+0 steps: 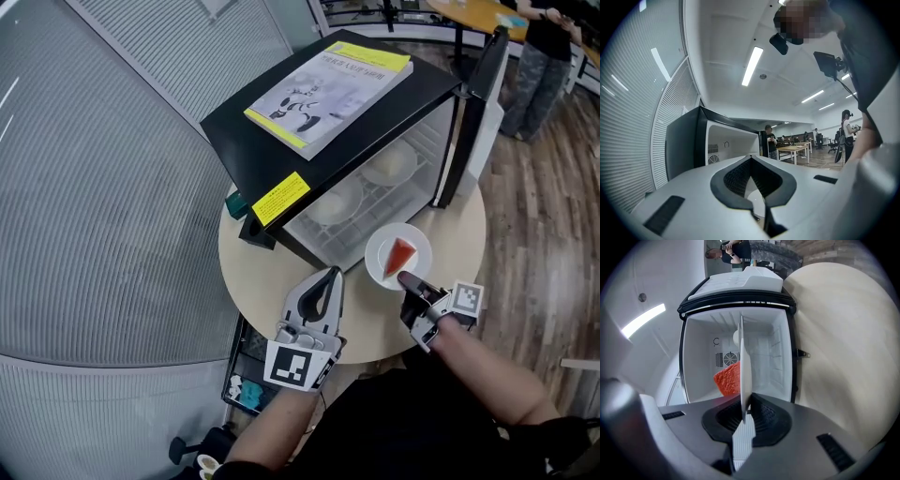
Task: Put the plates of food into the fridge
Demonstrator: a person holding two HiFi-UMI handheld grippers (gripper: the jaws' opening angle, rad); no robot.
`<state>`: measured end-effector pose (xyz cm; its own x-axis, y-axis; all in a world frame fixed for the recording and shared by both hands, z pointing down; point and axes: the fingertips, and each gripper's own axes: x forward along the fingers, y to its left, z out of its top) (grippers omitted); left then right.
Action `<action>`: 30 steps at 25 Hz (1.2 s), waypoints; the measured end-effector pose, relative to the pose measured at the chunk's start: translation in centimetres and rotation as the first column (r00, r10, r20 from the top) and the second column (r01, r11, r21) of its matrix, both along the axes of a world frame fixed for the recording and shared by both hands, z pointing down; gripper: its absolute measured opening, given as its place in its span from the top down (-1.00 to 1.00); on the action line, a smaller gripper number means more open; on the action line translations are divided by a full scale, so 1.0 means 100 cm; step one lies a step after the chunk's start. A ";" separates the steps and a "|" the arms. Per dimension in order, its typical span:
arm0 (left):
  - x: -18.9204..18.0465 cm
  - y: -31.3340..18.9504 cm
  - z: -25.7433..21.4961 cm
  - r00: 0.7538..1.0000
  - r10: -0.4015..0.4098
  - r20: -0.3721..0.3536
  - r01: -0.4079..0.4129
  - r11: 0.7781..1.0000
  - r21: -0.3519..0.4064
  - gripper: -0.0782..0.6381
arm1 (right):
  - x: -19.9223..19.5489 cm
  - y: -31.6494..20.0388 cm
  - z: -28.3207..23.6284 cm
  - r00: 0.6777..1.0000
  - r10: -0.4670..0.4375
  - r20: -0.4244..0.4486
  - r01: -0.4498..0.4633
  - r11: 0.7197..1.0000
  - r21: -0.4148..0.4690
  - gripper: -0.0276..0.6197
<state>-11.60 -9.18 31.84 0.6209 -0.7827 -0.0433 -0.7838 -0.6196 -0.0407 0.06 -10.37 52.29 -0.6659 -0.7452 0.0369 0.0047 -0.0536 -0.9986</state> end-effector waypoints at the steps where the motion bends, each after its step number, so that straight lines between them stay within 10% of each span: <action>1: 0.005 -0.004 0.000 1.000 0.006 0.000 -0.006 1.000 0.001 0.78 | 0.005 -0.004 -0.001 1.000 0.003 -0.001 -0.003 1.000 0.002 0.83; 30: 0.076 -0.099 0.018 0.998 -0.061 0.034 0.062 0.997 -0.036 0.78 | 0.083 -0.084 0.036 0.999 -0.041 -0.027 0.040 0.998 -0.041 0.83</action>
<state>-4.00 -19.04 33.60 0.5723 -0.8200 0.0063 -0.8191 -0.5719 -0.0451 8.33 -18.82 55.92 -0.6935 -0.7153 0.0860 -0.0265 -0.0940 -0.9952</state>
